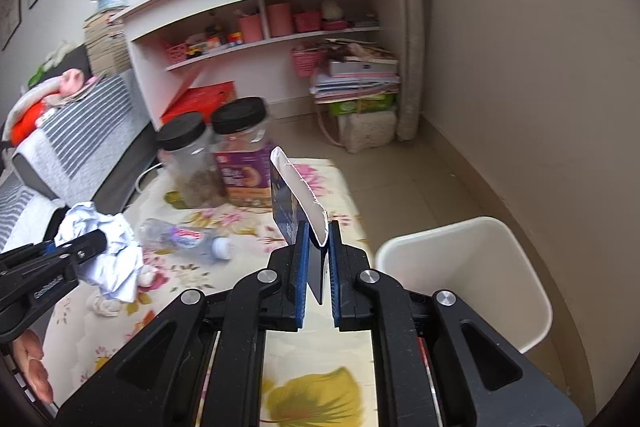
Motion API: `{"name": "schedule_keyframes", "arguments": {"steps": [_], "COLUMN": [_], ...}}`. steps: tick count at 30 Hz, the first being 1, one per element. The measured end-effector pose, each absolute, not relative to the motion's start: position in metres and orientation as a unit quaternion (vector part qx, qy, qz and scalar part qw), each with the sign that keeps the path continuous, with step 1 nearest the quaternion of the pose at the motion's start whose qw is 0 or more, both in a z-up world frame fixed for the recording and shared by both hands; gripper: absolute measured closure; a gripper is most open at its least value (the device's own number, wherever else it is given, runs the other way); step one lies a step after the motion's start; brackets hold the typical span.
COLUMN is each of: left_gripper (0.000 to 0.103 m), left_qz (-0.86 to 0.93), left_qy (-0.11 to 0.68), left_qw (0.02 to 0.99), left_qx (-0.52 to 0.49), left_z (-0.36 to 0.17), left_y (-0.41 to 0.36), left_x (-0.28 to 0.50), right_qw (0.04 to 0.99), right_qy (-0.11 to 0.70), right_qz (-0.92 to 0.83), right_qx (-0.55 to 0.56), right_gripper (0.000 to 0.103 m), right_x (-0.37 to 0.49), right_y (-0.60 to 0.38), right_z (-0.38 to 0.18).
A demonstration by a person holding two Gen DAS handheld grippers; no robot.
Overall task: Collect trash
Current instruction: 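Carry the crumpled paper and blue box over to the white wastebasket, then open the right tool to drop the blue box while the left tool releases the paper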
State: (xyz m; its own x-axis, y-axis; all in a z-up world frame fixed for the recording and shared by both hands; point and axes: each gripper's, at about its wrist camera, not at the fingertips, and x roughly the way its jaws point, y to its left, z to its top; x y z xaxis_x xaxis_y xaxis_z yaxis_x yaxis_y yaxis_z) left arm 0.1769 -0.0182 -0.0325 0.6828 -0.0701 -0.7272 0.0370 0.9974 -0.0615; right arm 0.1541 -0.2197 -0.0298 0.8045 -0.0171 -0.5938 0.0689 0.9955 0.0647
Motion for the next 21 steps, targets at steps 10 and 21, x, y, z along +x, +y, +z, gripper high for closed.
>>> {"name": "schedule_keyframes", "arguments": {"steps": [10,21], "left_gripper": [0.084,0.084], "left_qz": [-0.056,-0.109], "left_qy": [0.404,0.420], "left_qw": [0.913,0.901], "left_qx": [-0.006,0.007], "left_z": [-0.036,-0.045], "left_y": [-0.064,-0.138], "left_x": [0.179,0.189], "right_qw": [0.939,0.920], "right_qy": [0.324,0.338], "right_qz": [-0.095,-0.179], "right_qx": [0.061,0.090], "right_gripper": [0.094,0.052], "right_x": [0.157,0.146], "right_y": [-0.289,-0.365], "right_z": [-0.042,-0.049]}}
